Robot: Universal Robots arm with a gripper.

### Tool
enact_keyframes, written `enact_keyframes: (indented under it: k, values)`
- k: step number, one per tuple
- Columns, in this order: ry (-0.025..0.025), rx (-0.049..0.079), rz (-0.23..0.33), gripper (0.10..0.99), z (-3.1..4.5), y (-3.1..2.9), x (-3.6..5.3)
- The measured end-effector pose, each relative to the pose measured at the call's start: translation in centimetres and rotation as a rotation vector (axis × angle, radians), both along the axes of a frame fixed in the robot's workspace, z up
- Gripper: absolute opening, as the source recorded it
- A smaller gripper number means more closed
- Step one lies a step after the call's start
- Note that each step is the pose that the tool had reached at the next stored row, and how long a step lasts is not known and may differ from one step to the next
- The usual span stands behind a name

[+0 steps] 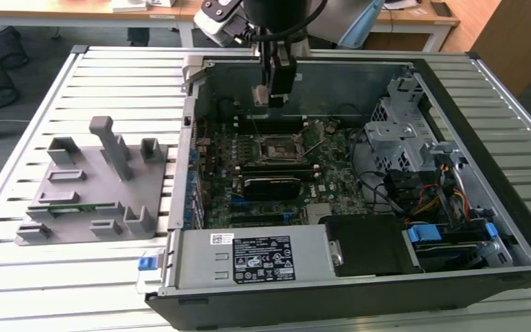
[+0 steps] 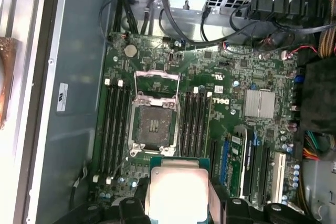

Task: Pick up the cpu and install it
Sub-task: 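Place the cpu into insertion slot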

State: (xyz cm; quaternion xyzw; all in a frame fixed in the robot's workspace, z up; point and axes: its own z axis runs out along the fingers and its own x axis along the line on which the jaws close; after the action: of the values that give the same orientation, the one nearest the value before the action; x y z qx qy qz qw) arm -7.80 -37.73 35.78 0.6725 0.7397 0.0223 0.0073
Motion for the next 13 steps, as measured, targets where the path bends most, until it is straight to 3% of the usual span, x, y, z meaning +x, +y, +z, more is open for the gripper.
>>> enact_keyframes:
  k: [5, 13]
  values:
    - [0.0130, -0.001, 0.000, 0.529, -0.84, 0.00, 0.60]
    - [0.0132, -0.002, -0.002, 0.529, -2.02, 0.00, 0.63]
